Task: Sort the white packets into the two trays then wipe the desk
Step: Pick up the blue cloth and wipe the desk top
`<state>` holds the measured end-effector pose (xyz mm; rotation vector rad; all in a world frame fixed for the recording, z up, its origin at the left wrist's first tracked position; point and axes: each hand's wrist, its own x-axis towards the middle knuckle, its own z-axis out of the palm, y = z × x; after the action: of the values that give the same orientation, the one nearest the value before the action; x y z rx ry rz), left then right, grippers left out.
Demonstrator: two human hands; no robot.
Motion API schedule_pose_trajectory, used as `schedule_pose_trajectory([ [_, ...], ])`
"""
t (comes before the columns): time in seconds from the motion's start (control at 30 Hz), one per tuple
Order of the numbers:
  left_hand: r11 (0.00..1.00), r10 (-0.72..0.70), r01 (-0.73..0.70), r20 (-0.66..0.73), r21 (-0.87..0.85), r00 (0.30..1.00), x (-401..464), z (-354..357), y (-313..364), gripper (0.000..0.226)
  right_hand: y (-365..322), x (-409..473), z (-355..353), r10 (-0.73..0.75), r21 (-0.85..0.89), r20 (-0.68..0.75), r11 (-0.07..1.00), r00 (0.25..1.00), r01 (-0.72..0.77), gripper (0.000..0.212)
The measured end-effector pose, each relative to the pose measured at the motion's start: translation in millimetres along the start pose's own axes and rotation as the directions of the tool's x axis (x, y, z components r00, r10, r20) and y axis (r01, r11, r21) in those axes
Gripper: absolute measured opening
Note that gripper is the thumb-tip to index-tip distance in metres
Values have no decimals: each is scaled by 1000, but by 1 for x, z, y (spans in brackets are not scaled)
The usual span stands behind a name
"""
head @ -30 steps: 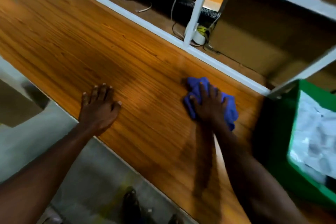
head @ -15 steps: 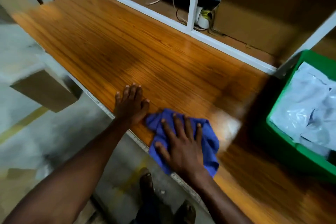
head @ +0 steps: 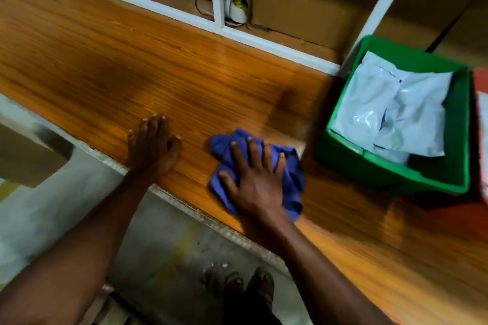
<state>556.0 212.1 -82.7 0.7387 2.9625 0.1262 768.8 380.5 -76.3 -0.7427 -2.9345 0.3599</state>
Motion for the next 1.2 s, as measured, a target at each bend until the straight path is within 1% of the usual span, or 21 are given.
schedule_pose_trajectory([
  [0.03,1000,19,-19,7,14,1000,-1,-1,1,69,0,-24,0,-24,1,5,1000,1000,24,70],
  [0.1,998,59,-60,31,25,998,-8,0,7,70,11,-71,-4,6,-10,-20,1000,1000,-7,69],
  [0.17,990,144,-144,36,1,989,-25,5,29,76,36,-110,-10,117,-32,-79,992,990,-120,68],
  [0.23,967,253,-252,34,-25,967,-46,12,66,76,63,-138,-18,229,-59,-107,970,967,-237,68],
  [0.33,935,353,-352,31,-39,935,-77,16,117,74,109,-167,-28,397,-90,-155,906,905,-413,69],
  [0.43,913,407,-405,24,-60,913,-96,19,148,75,169,-193,-41,593,-83,-205,782,779,-618,72],
  [0.53,896,440,-439,11,-63,898,-102,21,160,76,226,-224,-62,731,-56,-261,640,630,-766,74],
  [0.63,894,446,-444,29,-62,894,-104,17,162,77,269,-246,-79,828,14,-265,516,494,-857,71],
  [0.73,894,447,-444,52,-59,893,-105,15,163,77,282,-246,-84,911,146,-240,375,335,-915,73],
  [0.77,896,443,-440,58,-62,895,-104,15,164,77,279,-241,-83,925,164,-231,344,303,-925,74],
  [0.8,897,442,-439,64,-58,895,-103,14,165,78,270,-236,-81,933,173,-214,329,291,-928,76],
  [0.83,898,440,-437,73,-51,895,-102,14,165,78,258,-231,-79,930,168,-198,343,309,-924,77],
  [0.87,899,439,-436,76,-48,896,-101,14,164,78,242,-226,-74,914,144,-189,388,359,-910,78],
  [0.97,893,450,-447,72,-58,890,-101,14,163,78,186,-214,-56,798,51,-204,588,568,-807,81],
  [1.0,889,457,-453,72,-62,886,-100,13,162,78,165,-209,-50,755,36,-198,643,625,-765,82],
  [1.07,891,453,-450,72,-62,888,-95,13,153,76,124,-195,-36,659,1,-182,743,730,-670,80],
  [1.13,910,415,-411,70,-59,907,-84,11,133,75,83,-177,-25,529,-41,-177,839,830,-543,76],
  [1.2,927,374,-371,65,-54,925,-66,7,96,76,41,-154,-13,397,-63,-187,908,898,-414,72],
])
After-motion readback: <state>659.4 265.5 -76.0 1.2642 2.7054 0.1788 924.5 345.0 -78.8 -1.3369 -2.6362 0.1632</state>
